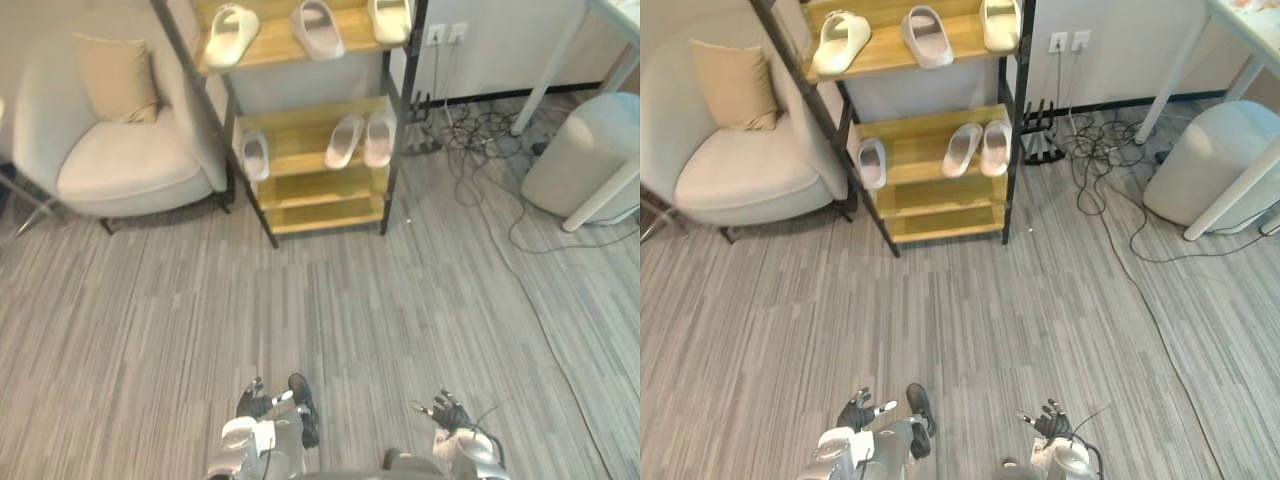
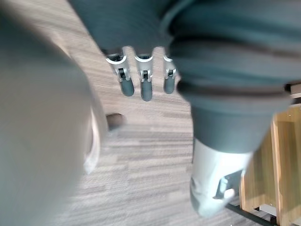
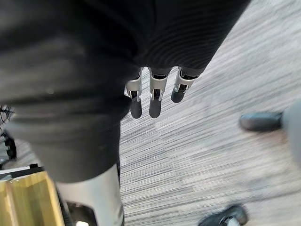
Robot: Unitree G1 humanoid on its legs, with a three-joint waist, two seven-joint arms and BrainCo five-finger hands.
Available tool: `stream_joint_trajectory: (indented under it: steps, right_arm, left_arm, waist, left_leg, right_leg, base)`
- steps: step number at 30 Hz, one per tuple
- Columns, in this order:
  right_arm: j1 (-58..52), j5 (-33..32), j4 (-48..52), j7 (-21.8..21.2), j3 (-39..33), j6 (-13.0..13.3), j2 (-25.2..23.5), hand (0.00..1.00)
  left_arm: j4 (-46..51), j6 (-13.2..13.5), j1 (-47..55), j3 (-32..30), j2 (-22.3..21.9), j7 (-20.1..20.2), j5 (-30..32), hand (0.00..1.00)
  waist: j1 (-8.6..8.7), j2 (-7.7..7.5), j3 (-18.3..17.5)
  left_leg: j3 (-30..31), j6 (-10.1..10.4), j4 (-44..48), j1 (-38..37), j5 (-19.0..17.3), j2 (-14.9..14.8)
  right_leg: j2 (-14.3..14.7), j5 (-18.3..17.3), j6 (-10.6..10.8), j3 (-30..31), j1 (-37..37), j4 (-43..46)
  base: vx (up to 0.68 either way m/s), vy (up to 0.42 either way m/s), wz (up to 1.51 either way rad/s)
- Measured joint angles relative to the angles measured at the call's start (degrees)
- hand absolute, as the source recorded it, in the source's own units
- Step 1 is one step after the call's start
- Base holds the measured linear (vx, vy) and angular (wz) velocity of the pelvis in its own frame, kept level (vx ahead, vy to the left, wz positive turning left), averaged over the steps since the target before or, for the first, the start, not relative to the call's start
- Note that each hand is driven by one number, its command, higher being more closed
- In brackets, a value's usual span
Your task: Organize the slippers on the shoe rack
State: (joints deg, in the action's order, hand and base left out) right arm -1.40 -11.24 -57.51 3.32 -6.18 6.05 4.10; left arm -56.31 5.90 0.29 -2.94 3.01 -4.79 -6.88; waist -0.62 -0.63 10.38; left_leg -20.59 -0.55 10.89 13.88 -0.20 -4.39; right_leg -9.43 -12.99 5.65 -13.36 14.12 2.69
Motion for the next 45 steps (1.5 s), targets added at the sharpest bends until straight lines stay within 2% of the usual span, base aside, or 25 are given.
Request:
stream_joint_trajectory:
  steps: [2, 4, 5, 7, 9, 11, 13, 14, 15, 16, 17, 19, 21, 22, 24, 25, 26, 28, 30, 31, 32, 33, 34, 37, 45]
  right_arm:
    - [-0.1, 0.0, -0.2, -0.1, 0.0, 0.0, -0.2, 0.0]
    - [-0.9, 0.0, -0.3, -0.5, 0.0, -0.1, -0.6, 0.0]
    - [-1.1, 0.0, -0.3, -0.6, 0.0, -0.1, -0.6, 0.0]
    - [-1.3, 0.0, -0.1, -0.8, 0.3, -0.1, -0.2, 0.0]
    - [-0.6, 0.0, 0.4, -1.0, 0.5, 0.1, 0.8, 0.0]
    - [-0.1, 0.0, 0.6, -1.0, 0.1, 0.4, 1.4, 0.0]
    - [0.6, -0.1, 0.5, -1.0, -0.3, 0.5, 1.4, 0.0]
    - [0.5, 0.0, 0.5, -1.0, -0.3, 0.5, 1.2, 0.0]
    - [0.3, 0.0, 0.4, -1.0, -0.3, 0.3, 0.8, 0.0]
    - [0.3, -0.1, 0.4, -1.0, -0.3, 0.2, 0.6, 0.0]
    - [0.8, 0.0, 0.4, -1.0, -0.4, 0.2, 1.2, 0.0]
    - [0.8, 0.0, 0.4, -1.1, -0.7, 0.2, 2.5, 0.0]
    - [0.7, 0.0, 0.3, -1.1, -0.6, 0.2, 2.7, 0.0]
    - [0.2, 0.0, 0.2, -1.1, -0.6, 0.1, 2.7, 0.0]
    - [-0.3, 0.0, 0.2, -1.1, 0.0, 0.1, 2.7, 0.0]
    - [-0.3, -0.1, 0.2, -1.0, 0.0, 0.1, 3.0, 0.0]
    - [-0.5, -0.1, 0.2, -0.9, -0.1, 0.1, 3.0, 0.0]
    - [-0.9, -0.1, 0.2, -1.0, -0.1, 0.1, 2.7, 0.0]
    - [-1.0, -0.2, 0.3, -1.0, -0.2, 0.0, 2.6, 0.0]
    - [-1.1, -0.2, 0.3, -1.0, -0.4, 0.0, 2.7, 0.0]
    - [-1.4, -0.1, 0.1, -0.9, -0.3, -0.1, 3.2, 0.0]
    - [-1.3, 0.0, 0.4, -1.0, -0.2, -0.1, 2.5, 0.0]
    - [-1.3, 0.0, 0.3, -1.1, 0.0, -0.1, 1.8, 0.0]
    - [-1.9, 0.0, 0.3, -1.0, 0.0, -0.1, 0.2, 0.0]
    - [-1.3, 0.1, 0.5, -0.9, 0.3, 0.0, 0.0, 0.0]
  left_arm:
    - [-0.7, -0.1, -0.6, 0.3, 0.3, 0.1, 0.0, 0.0]
    - [-1.7, -0.4, -0.8, 2.0, 1.1, 0.1, 0.1, 0.0]
    - [-1.8, -0.6, -0.6, 3.0, 1.2, 0.1, 0.1, 0.0]
    - [-1.8, -0.8, -0.5, 4.3, 1.2, 0.1, 0.0, 0.0]
    - [-1.8, -0.9, -1.1, 4.6, 0.8, 0.1, 0.0, 0.0]
    - [-1.8, -1.0, -2.0, 4.7, 0.6, 0.1, 0.1, 0.0]
    - [-1.8, -1.2, -2.9, 4.7, 0.6, 0.1, 0.2, 0.0]
    - [-1.8, -1.2, -2.8, 4.6, 0.7, 0.1, 0.2, 0.0]
    - [-1.8, -1.2, -2.3, 4.5, 1.0, 0.1, 0.2, 0.0]
    - [-2.4, -1.2, -1.8, 4.2, 1.2, 0.1, 0.2, 0.0]
    - [-3.3, -1.3, -1.8, 4.1, -0.1, 0.1, 0.3, 0.0]
    - [-3.9, -1.2, -1.4, 4.1, -1.7, 0.5, 0.9, 0.0]
    - [-4.2, -1.2, -1.4, 4.1, -2.2, 0.6, 1.3, 0.0]
    - [-4.0, -1.3, -1.3, 4.1, -2.3, 0.9, 1.6, 0.0]
    - [-3.7, -1.2, -1.7, 4.0, -2.4, 1.5, 2.3, 0.0]
    - [-3.3, -1.2, -1.7, 4.0, -2.5, 1.5, 2.3, 0.0]
    - [-3.2, -1.2, -1.7, 4.0, -2.5, 1.5, 2.2, 0.0]
    - [-2.6, -1.1, -1.7, 4.0, -2.5, 1.5, 2.2, 0.0]
    - [-2.4, -1.1, -1.8, 3.9, -2.5, 1.5, 2.3, 0.0]
    - [-2.4, -1.2, -1.7, 4.0, -2.6, 1.5, 2.3, 0.0]
    - [-2.3, -1.1, -1.6, 4.0, -2.6, 1.5, 2.3, 0.0]
    - [-2.3, -1.1, -1.6, 4.0, -2.1, 1.4, 2.3, 0.0]
    - [-2.4, -1.1, -1.9, 4.1, -1.3, 1.4, 2.3, 0.0]
    - [-2.8, -1.3, -1.7, 4.4, 0.3, 1.5, 2.3, 0.0]
    - [-2.9, -1.2, -0.7, 6.4, 0.8, 1.4, 2.4, 0.0]
  waist:
    - [-0.22, -0.48, -0.2]
    - [0.1, -1.53, -0.1]
    - [0.16, -1.37, 0.1]
    - [0.65, -0.5, 0.6]
    - [1.06, 1.03, 1.4]
    - [1.46, 2.09, 2.0]
    - [1.87, 1.7, 2.1]
    - [1.84, 1.4, 2.1]
    - [1.72, -0.16, 2.0]
    - [1.8, -0.4, 2.1]
    - [1.8, 1.89, 2.1]
    - [2.01, 4.41, 1.8]
    - [1.98, 4.39, 1.8]
    - [2.02, 4.31, 1.9]
    - [1.49, 4.47, 2.3]
    - [1.3, 4.89, 2.4]
    - [1.28, 5.01, 2.3]
    - [0.95, 5.02, 2.3]
    - [0.6, 4.95, 2.4]
    - [0.64, 5.2, 2.2]
    - [0.3, 5.51, 2.1]
    - [0.38, 4.36, 1.5]
    - [0.65, 2.9, 1.3]
    - [0.44, 0.66, 1.2]
    - [0.57, 0.98, 0.5]
  left_leg:
    - [-0.6, -0.3, 1.9, -1.0, -3.8, 0.3]
    - [-0.2, -1.4, 2.0, -5.3, -6.3, 2.0]
    - [0.1, -1.7, 1.2, -8.9, -7.7, 2.8]
    - [1.0, -1.8, -2.1, -14.8, -8.3, 3.7]
    - [2.4, -1.8, -5.5, -19.7, -8.3, 2.8]
    - [3.8, -1.8, -5.9, -21.0, -8.3, 1.1]
    - [4.1, -0.9, -6.5, -22.3, -8.6, 0.2]
    - [4.2, 1.2, -6.6, -23.3, -9.6, 0.0]
    - [4.4, 4.0, -6.7, -25.2, -11.4, 0.3]
    - [5.4, 5.7, -7.1, -27.1, -12.6, 0.3]
    - [5.6, 6.2, -7.5, -28.0, -12.6, -1.7]
    - [6.4, 6.7, -6.3, -27.9, -12.4, -4.4]
    - [7.4, 7.2, 1.6, -25.5, -12.5, -6.6]
    - [7.9, 8.0, 10.6, -22.1, -12.4, -8.5]
    - [8.4, 11.3, 28.0, -15.3, -10.9, -12.5]
    - [7.2, 11.6, 34.7, -12.6, -11.8, -13.8]
    - [5.0, 10.5, 37.0, -10.7, -12.7, -14.0]
    - [1.1, 8.8, 33.5, -7.9, -14.3, -13.4]
    - [1.1, 7.2, 18.7, -7.0, -13.5, -10.3]
    - [2.0, 6.6, 10.9, -7.1, -11.1, -8.9]
    - [3.5, 5.4, 5.2, -8.7, -4.7, -6.9]
    - [3.3, 4.9, 2.4, -10.1, -4.2, -4.9]
    - [2.9, 4.5, 0.7, -10.9, -4.0, -3.3]
    - [2.2, 3.9, -2.5, -13.3, -3.9, -0.5]
    - [0.8, 3.9, -8.0, -18.0, -3.7, 0.5]
  right_leg:
    - [-2.5, 0.2, 0.4, 1.6, -7.1, 16.4]
    - [-5.1, 0.1, 6.2, 3.9, -13.5, 35.2]
    - [-5.3, -1.0, 5.9, 3.6, -16.1, 43.2]
    - [-5.1, -3.3, 2.0, 0.8, -18.6, 47.4]
    - [-2.3, -5.8, -2.3, -3.6, -22.7, 41.6]
    - [0.2, -5.3, -2.9, -5.7, -25.8, 31.0]
    - [1.1, 3.2, -2.7, -5.7, -27.9, 14.4]
    - [1.3, 8.4, -2.6, -4.7, -28.0, 7.4]
    - [0.9, 14.6, -2.2, -3.0, -27.8, 3.1]
    - [0.5, 21.9, -5.0, -2.1, -27.2, 4.6]
    - [2.0, 18.8, -4.6, -3.5, -27.0, 7.1]
    - [3.6, 14.3, -6.1, -5.4, -26.9, 9.8]
    - [4.0, 11.3, -6.5, -7.0, -25.2, 11.0]
    - [4.5, 10.5, -6.7, -7.8, -22.9, 10.0]
    - [6.2, 9.9, -7.2, -8.3, -18.0, 6.9]
    - [6.8, 9.8, -7.3, -7.8, -15.5, 5.2]
    - [6.8, 9.7, -7.3, -7.3, -13.7, 4.0]
    - [6.2, 9.3, -6.7, -6.0, -11.5, 2.8]
    - [4.6, 8.9, -5.5, -4.7, -10.4, 3.2]
    - [4.2, 8.7, -4.5, -4.2, -10.2, 3.4]
    - [4.1, 8.3, -2.6, -2.3, -10.1, 3.7]
    - [3.0, 8.5, -1.9, -1.1, -9.8, 2.9]
    - [1.7, 8.4, -1.0, -1.2, -9.2, 1.8]
    - [-0.4, 8.5, -0.2, -1.1, -7.8, 0.7]
    - [-0.1, 8.3, 0.0, -0.1, -5.8, -0.4]
  base:
    - [0.37, 0.213, -0.07]
    - [0.49, 0.277, 0.16]
    - [0.55, 0.253, 0.25]
    - [0.49, 0.142, 0.24]
    - [0.51, 0.06, 0.31]
    - [0.31, -0.045, 0.5]
    - [0.3, -0.121, 0.55]
    - [0.44, -0.225, 0.43]
    - [0.46, -0.292, 0.4]
    - [0.4, -0.274, 0.28]
    - [0.4, -0.279, 0.28]
    - [0.44, -0.287, 0.34]
    - [0.37, -0.25, 0.4]
    - [0.32, -0.224, 0.38]
    - [0.31, -0.166, 0.13]
    - [0.27, -0.039, -0.17]
    - [0.31, 0.011, -0.25]
    - [0.29, 0.111, -0.38]
    - [0.24, 0.171, -0.4]
    - [0.18, 0.173, -0.37]
    - [0.24, 0.193, -0.25]
    - [0.28, 0.166, -0.11]
    - [0.29, 0.143, 0.1]
    - [0.27, 0.128, 0.05]
    - [0.14, 0.023, -0.1]
